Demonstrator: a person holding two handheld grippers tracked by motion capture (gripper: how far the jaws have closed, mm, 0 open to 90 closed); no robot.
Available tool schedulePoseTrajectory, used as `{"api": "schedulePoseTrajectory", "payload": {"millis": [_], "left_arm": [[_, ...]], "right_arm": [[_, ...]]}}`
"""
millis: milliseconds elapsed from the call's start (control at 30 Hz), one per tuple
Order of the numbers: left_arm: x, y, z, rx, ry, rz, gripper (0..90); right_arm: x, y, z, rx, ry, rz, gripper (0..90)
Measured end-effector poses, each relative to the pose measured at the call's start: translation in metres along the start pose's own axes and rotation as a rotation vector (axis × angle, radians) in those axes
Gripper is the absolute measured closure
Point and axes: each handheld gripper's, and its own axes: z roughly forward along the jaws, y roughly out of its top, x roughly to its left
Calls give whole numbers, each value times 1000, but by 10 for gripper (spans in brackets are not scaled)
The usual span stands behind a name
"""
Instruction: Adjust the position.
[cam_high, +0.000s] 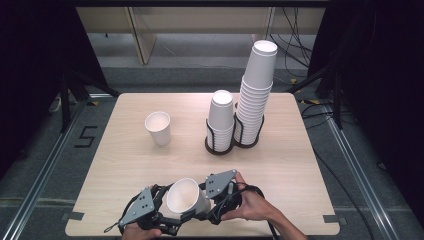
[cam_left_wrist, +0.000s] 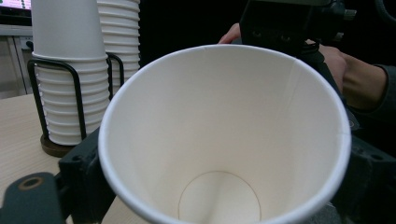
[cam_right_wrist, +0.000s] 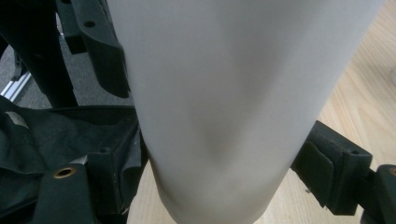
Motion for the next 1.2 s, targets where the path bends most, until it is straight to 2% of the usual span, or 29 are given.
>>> {"api": "schedulePoseTrajectory", "payload": {"millis": [233, 367, 433, 567, 700, 767, 900, 933, 1033, 1067, 1133, 1200], "left_arm": [[0, 2, -2, -15, 2, -21, 167], [2, 6, -5, -32, 20, -27, 169], [4, 7, -7, -37, 43, -30, 168], [11, 6, -10, -11, 107, -43, 166], [19, 6, -14, 9, 179, -29, 167], [22, 6, -16, 17, 211, -30, 166], [29, 5, -18, 21, 263, -5, 165], [29, 5, -20, 46, 291, -7, 165], [32, 4, -20, 52, 319, 6, 164], [32, 4, -22, 74, 333, 9, 164], [33, 4, -22, 82, 349, 19, 163], [35, 3, -21, 72, 357, 20, 163]], "right_arm": [[-2, -3, 3, -39, 28, 60, 220], [-4, -8, 4, -24, 4, 98, 157], [-5, -10, 2, -18, 6, 118, 160], [-8, -18, -6, -18, -29, 150, 158], [-9, -30, -15, -8, -67, 177, 160], [-10, -36, -20, -14, -86, 195, 168], [-11, -46, -31, -36, -136, 238, 167], [-11, -48, -33, -40, -144, 246, 166], [-11, -52, -38, -48, -187, 253, 165], [-10, -53, -39, -47, -192, 263, 165], [-11, -56, -40, -41, -212, 265, 162], [-10, -59, -41, -32, -230, 279, 160]]}}
